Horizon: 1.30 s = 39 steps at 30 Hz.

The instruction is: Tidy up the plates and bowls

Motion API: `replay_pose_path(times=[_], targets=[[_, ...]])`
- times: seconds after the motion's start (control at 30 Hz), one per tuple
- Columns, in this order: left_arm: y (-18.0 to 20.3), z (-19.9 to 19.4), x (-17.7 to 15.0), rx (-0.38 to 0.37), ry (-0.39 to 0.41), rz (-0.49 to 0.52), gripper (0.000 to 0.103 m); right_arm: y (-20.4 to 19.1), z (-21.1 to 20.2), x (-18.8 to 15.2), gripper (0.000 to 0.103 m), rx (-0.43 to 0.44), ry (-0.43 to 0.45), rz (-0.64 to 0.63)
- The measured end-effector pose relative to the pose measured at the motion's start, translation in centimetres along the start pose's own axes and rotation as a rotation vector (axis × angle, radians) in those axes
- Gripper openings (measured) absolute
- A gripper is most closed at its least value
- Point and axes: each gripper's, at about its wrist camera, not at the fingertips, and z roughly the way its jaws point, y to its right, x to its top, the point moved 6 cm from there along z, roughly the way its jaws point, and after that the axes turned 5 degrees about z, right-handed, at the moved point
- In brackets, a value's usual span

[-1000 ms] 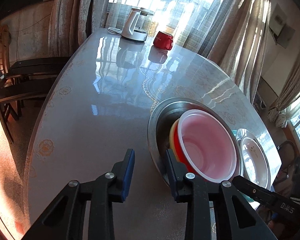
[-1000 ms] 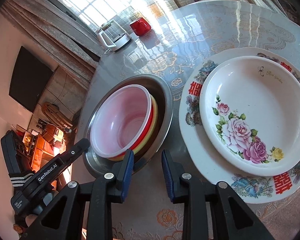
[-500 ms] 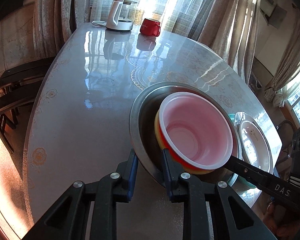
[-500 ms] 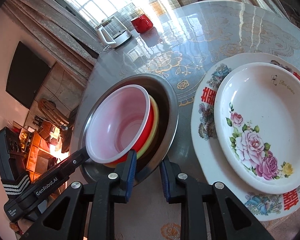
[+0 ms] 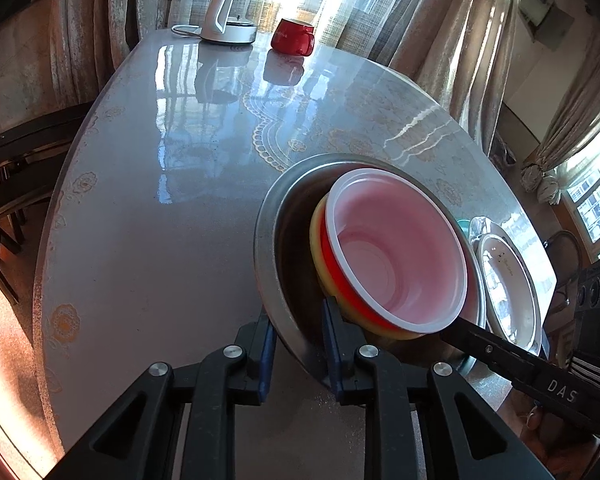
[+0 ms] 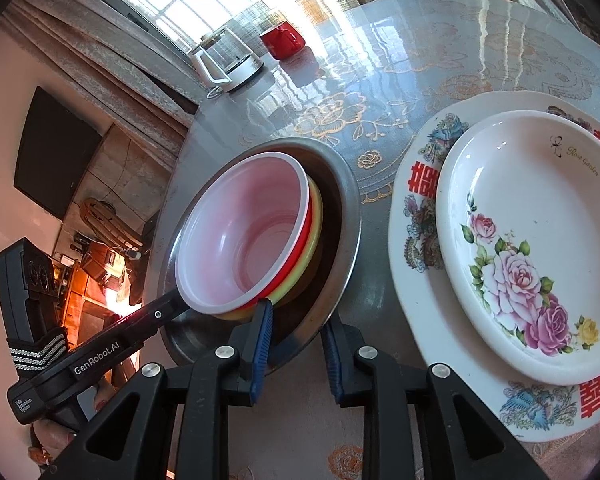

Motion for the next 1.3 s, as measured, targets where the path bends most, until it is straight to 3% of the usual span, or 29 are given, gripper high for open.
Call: replay_pose_path(times=[0.27, 0.47, 0.67, 1.3], targets=[[0.0, -0.3, -0.7, 0.041, 0.053, -0.038, 0.024, -0.4, 0.2, 0.3, 0.023, -0.007, 0.017, -0.019], [0.3, -0.3, -0.8, 0.128, 0.084, -0.004, 0.028, -0.4, 0.4, 0.1, 0.023, -0.008, 0.011, -0.023], [-0.1, 1.4, -1.6, 0.098, 0.017, -0.038, 0.029, -0.5, 1.2, -0.1, 0.023, 0.001, -0.013, -0.021], [0.4, 0.6, -2.6, 0.078, 0.03, -0.056, 0.025, -0.2, 1.4, -0.9, 0.018, 0.033, -0.01, 0.005]])
